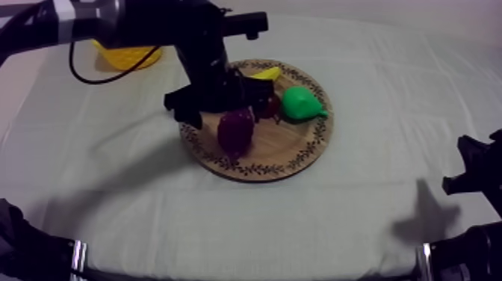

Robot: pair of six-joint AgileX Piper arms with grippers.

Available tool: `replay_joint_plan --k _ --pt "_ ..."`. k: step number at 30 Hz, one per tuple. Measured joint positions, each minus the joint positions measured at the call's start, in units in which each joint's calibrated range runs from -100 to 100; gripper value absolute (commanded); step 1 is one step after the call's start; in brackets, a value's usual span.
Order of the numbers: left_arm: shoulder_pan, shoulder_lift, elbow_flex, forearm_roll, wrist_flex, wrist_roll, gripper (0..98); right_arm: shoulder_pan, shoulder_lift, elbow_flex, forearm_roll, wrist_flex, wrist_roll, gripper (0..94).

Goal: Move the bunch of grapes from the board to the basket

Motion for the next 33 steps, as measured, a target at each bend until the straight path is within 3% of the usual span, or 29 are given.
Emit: replay_joint_plan --k 8,26,30,33 --pt "0.0 5.8 -0.9 0.17 -1.7 -1.7 92.2 0.0 0.0 0.0 0.0 0.0 0.0 0.3" --pt "0.5 13.7 -10.9 0.33 4.1 -6.2 90.7 0.0 0.0 0.0 0.0 0.0 0.0 0.3" --pt "0.5 14.2 -11.2 0.40 4.5 -6.1 81.5 0.0 0.0 0.0 0.0 0.0 0.0 0.3" --pt "0.5 14.6 -11.6 0.33 5.0 -5.9 67.2 0.0 0.0 0.0 0.0 0.0 0.0 0.3"
